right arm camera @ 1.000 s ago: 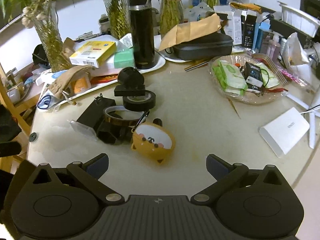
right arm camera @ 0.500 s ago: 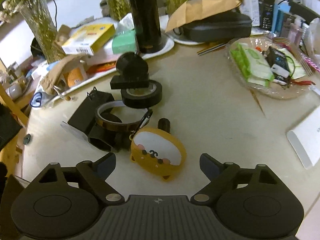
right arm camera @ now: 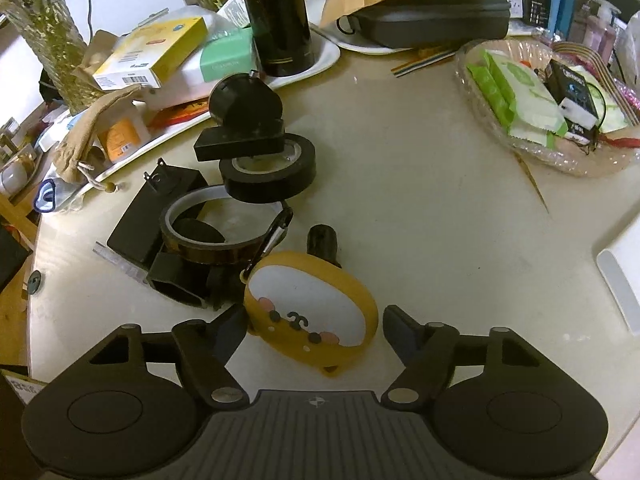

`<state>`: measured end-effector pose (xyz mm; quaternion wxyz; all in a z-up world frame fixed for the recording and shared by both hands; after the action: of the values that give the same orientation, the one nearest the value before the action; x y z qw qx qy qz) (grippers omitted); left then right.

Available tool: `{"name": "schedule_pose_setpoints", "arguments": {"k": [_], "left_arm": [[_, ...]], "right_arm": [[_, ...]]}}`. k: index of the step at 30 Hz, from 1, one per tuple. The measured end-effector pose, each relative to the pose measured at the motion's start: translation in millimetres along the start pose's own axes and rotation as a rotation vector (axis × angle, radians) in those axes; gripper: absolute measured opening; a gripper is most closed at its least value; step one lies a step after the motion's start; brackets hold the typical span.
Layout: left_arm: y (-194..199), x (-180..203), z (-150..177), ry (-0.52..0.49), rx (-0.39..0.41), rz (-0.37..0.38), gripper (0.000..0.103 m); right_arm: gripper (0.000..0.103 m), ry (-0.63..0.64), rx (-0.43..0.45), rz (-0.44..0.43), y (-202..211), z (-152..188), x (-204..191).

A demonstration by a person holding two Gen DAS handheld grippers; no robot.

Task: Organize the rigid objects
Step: 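Close the right tool around the yellow cartoon-face case, then lift the yellow case with the right tool while the left tool approaches the clear plastic box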

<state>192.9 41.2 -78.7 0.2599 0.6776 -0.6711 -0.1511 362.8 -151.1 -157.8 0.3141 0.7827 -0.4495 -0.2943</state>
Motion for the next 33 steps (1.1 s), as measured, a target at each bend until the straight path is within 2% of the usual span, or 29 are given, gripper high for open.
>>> {"name": "schedule_pose_setpoints", "arguments": {"k": [8,24,33], "left_arm": [[-0.7,0.3,-0.4,0.0,0.004,0.001,0.103],[1.7,13.3,-5.9,-0.063,0.019,0.012,0.103],[-15.5,17.8,-17.6,-0.102,-0.003,0.009,0.103]], "right_arm": [[0.07,-0.009,0.01,0.027,5.8,0.9,0.3],[0.069,-0.113,0.192,0.053,71.1,-2.6,24.1],[0.069,-0.126,0.239,0.077,97.8,6.2,30.7]]}}
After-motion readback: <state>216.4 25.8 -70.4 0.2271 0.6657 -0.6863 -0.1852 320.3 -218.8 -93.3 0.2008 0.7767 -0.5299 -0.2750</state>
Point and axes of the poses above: each gripper's, at about its wrist camera, not at the fingertips, and y roughly against the way its jaws point, x to its right, z to its underside, the point moved 8 cm from there along -y, roughly the way its jaws point, and after that the axes turned 12 degrees about x, right-handed, at the moved point
